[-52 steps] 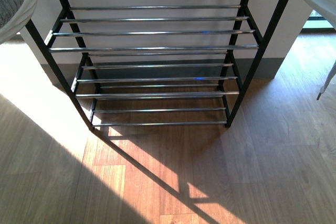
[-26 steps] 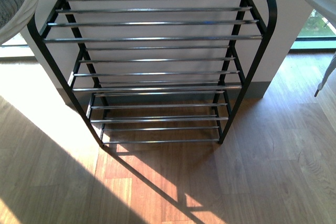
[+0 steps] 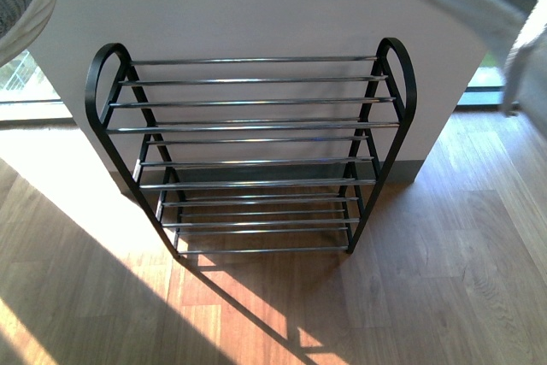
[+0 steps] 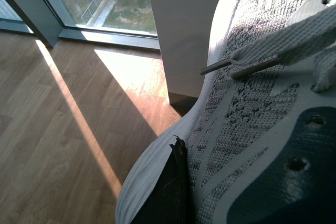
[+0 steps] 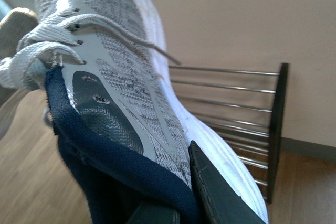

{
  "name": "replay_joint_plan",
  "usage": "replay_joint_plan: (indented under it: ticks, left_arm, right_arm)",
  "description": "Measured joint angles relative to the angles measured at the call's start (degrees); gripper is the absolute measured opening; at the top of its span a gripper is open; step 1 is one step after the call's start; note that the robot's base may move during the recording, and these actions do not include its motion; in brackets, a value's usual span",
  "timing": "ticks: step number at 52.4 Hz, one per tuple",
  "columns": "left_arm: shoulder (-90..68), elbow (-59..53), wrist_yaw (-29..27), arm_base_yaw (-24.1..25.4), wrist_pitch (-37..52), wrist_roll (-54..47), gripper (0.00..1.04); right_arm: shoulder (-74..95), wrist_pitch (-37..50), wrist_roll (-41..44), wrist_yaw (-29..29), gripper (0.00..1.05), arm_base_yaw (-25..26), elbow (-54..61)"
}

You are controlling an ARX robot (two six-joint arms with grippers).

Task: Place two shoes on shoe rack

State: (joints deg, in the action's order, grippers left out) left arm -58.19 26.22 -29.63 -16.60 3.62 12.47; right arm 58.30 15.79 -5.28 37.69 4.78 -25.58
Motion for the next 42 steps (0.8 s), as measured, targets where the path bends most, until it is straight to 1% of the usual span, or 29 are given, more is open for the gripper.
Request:
replay_joint_plan:
  ticks: [4, 10, 11, 14, 16, 17, 22, 25, 31, 35, 42]
  left_arm:
    - [0.0, 0.0, 0.0, -0.1, 0.0, 0.0, 0.02]
    - [0.0, 0.0, 0.0, -0.1, 0.0, 0.0, 0.02]
    - [0.0, 0.0, 0.0, -0.1, 0.0, 0.0, 0.02]
    - [0.0, 0.0, 0.0, -0.1, 0.0, 0.0, 0.02]
    - [0.0, 0.0, -0.1, -0.1, 0.0, 0.0, 0.02]
    - [0.0, 0.0, 0.0, -0.1, 0.0, 0.0, 0.02]
    - [0.0, 0.0, 0.1, -0.1, 0.0, 0.0, 0.02]
    - [0.0, 0.0, 0.0, -0.1, 0.0, 0.0, 0.02]
    - [0.0, 0.0, 0.0, -0.1, 0.0, 0.0, 0.02]
    - [0.0, 0.0, 0.0, -0.1, 0.0, 0.0, 0.02]
    - [0.0, 0.0, 0.0, -0.1, 0.0, 0.0, 0.02]
  right_arm:
    - [3.4, -2.1, 0.7, -1.5, 0.01, -4.4, -3.1]
    - [9.7, -3.2, -0.1, -6.7, 0.01, -11.3, -7.5]
    - [11.3, -3.0, -0.6, -8.5, 0.01, -12.7, -8.4]
    - [14.8, -2.5, -1.9, -11.8, 0.01, -15.4, -10.4]
    - [19.3, -2.0, -4.0, -14.9, 0.01, -18.2, -13.2]
    - [22.1, -1.4, -5.7, -17.4, 0.01, -19.7, -14.7]
    - [33.6, -0.9, -11.1, -25.1, 0.01, -24.3, -22.0]
    - [38.3, -0.9, -13.0, -27.6, 0.01, -25.5, -25.0]
    - [50.3, -1.0, -19.0, -35.0, 0.01, -27.3, -33.4]
    - [57.2, -1.5, -22.9, -39.4, 0.01, -27.3, -38.9]
    - [66.0, -5.1, -27.6, -44.6, 0.01, -25.7, -47.5]
